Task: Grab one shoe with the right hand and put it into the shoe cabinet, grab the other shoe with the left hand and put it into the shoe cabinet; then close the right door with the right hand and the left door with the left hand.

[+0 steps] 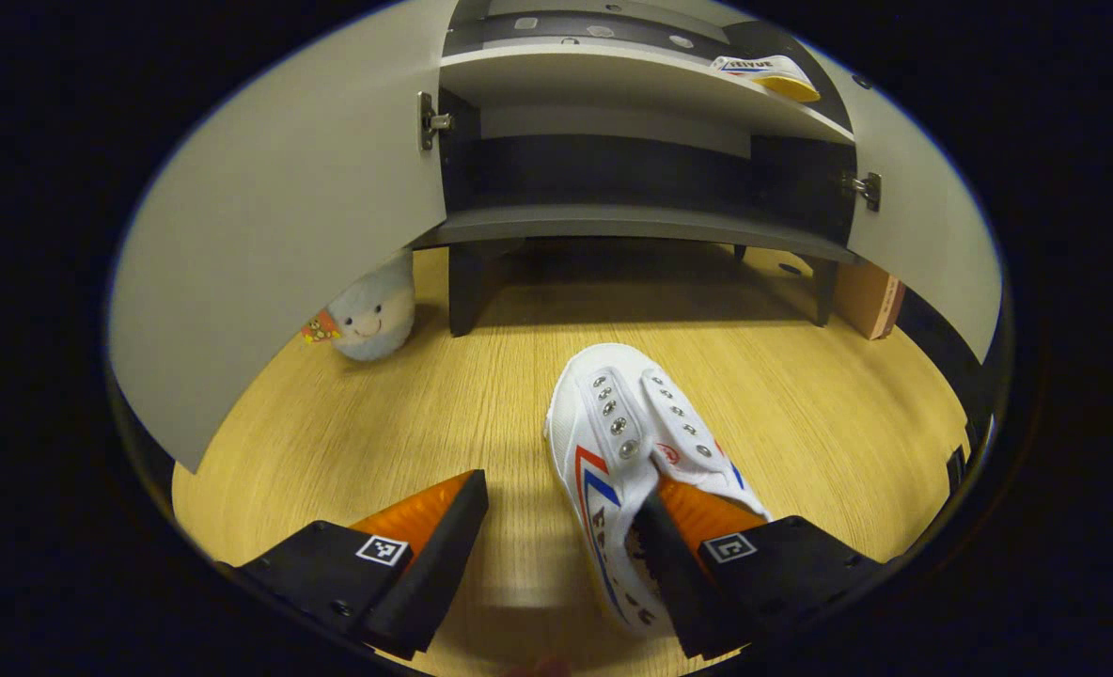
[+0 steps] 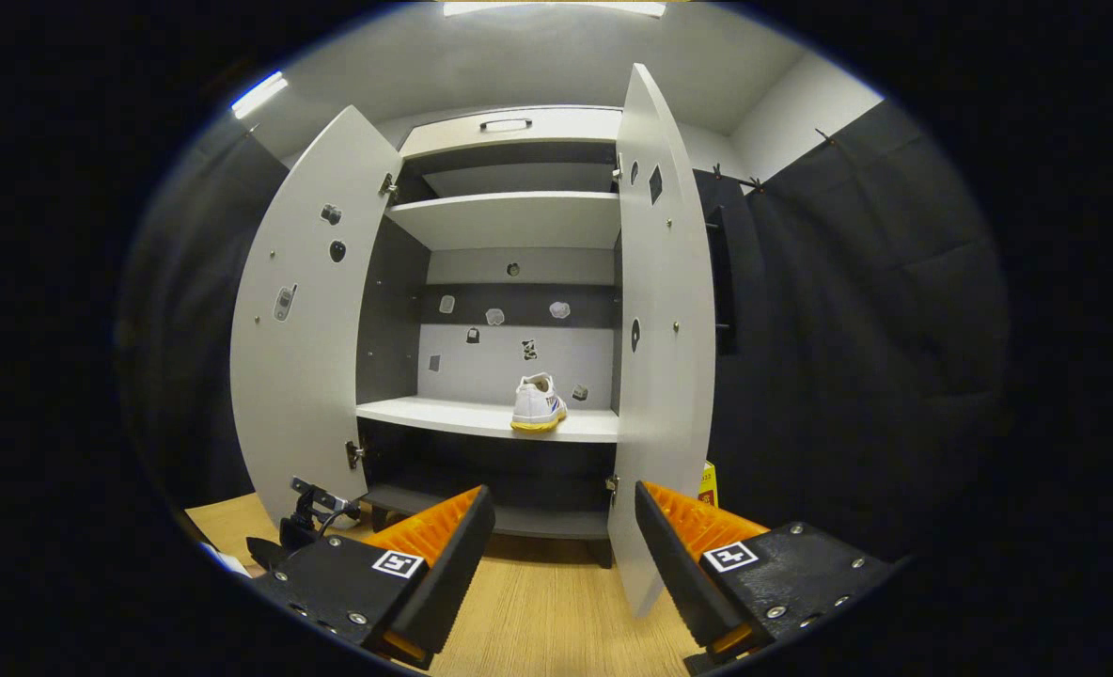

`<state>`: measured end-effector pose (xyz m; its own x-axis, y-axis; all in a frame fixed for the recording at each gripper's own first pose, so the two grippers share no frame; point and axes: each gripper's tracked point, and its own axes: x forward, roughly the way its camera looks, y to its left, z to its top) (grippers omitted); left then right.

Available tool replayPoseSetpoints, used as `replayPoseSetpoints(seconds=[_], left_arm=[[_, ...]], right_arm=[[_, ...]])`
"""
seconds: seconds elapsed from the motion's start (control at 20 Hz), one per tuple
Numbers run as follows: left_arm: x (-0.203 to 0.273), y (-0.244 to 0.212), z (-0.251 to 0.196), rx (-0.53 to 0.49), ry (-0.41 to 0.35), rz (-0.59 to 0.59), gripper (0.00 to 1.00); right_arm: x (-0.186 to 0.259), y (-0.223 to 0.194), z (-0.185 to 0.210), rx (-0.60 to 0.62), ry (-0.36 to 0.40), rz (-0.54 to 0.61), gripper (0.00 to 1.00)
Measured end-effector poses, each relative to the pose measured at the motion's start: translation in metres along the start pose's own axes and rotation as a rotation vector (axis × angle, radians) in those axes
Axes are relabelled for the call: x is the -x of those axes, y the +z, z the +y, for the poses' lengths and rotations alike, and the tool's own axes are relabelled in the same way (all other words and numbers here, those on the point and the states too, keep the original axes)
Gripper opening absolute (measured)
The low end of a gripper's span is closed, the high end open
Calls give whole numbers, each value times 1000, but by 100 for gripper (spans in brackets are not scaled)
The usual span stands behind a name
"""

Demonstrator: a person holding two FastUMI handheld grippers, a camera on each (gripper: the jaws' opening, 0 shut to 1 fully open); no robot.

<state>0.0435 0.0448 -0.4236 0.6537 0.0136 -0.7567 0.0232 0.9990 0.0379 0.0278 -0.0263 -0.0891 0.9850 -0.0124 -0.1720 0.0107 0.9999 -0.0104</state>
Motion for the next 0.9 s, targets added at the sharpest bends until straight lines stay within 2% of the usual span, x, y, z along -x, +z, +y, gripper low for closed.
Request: replayPoseSetpoints(seconds=[0.1, 0.15, 0.25, 0.35, 0.4, 0.45, 0.5, 0.55, 0.6, 0.75, 0.9], left_arm=[[-8, 8, 4, 29, 15, -38, 100], [-10, 8, 5, 32, 17, -43, 98], [-12, 9, 1, 43, 0, -50, 98], [-12, 11, -4, 46, -23, -58, 92], [-10, 15, -10, 47, -41, -73, 80], [-9, 18, -9, 34, -15, -74, 67], [-9, 20, -8, 23, -4, -81, 31], [-9, 19, -3, 20, 8, -72, 26], [-5, 21, -6, 36, -4, -74, 14], [34, 38, -19, 68, -40, -102, 11], [97, 89, -29, 24, -40, -235, 10]], right_arm=[[2, -4, -3, 0, -13, 14, 92], [3, -5, -3, -5, -18, 17, 92], [1, -8, -2, -15, -22, 27, 92], [0, 0, 6, -31, -13, 27, 93], [13, 3, 6, -34, -12, 30, 92], [14, 2, 7, -29, -10, 34, 92], [15, 0, 7, -22, -8, 38, 92], [15, -3, 9, -18, -4, 46, 93], [16, -6, 10, -20, 2, 54, 93], [18, -5, 13, -31, 11, 50, 93], [20, -2, 11, -33, 5, 42, 93]])
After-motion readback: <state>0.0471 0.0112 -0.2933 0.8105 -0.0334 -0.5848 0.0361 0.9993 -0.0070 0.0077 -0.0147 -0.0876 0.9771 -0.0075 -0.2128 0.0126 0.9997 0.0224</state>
